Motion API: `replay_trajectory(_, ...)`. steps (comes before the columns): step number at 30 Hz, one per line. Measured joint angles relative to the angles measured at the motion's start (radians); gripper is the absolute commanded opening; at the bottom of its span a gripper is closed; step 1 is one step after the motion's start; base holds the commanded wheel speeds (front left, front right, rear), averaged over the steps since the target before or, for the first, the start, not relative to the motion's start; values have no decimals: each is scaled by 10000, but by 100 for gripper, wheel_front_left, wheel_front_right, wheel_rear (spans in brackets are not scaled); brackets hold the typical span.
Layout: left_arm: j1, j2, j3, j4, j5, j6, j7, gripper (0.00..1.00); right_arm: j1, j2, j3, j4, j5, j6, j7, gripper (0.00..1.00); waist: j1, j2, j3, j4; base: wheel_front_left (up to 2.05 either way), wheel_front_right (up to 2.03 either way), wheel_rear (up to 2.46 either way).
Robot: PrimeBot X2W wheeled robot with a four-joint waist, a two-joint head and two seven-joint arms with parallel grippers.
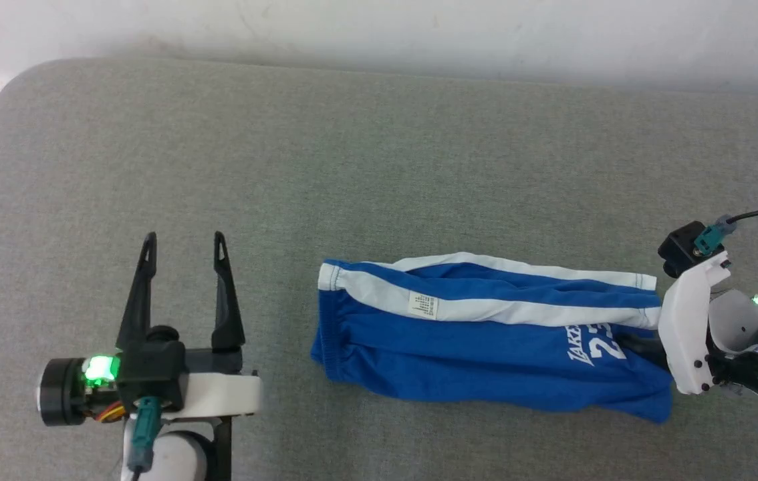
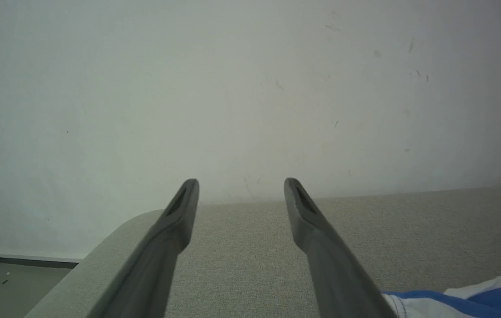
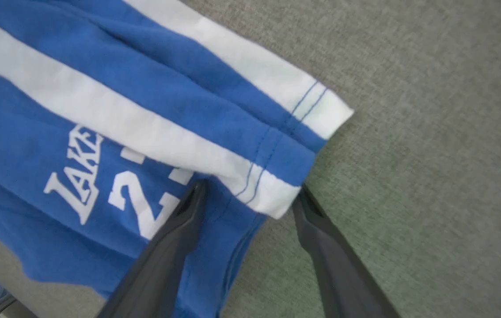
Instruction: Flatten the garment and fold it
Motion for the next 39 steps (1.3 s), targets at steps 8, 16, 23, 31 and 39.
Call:
replay_trajectory(8,121,-456,219,393,577,-600,0,100,82,211,8,299,-29,-12,-537,0,-2,0,129,84,0,0,0)
replay_trajectory(16,176,-470,422,523,832,-704,0,100,83,163,405,-123,-25,-12,-1183,0,0,0,-67,-114,0,0,0)
replay_trajectory(23,352,-479,527,545,832,-794,0,100,61,-1037,389,-775,161,-8,-1490,0,0,0,-368,-426,0,0,0)
replay_trajectory(31,591,-476,512,591,892,-880,0,100,350,-2502,-192,-825,449,-8,-1331,0,-1,0,-672,-673,0,0,0)
replay_trajectory(39,624,-470,499,610,936,-980,0,100,610,-2738,-360,-2322,571,-10,-1020,0,-1,0,-846,-801,0,0,0)
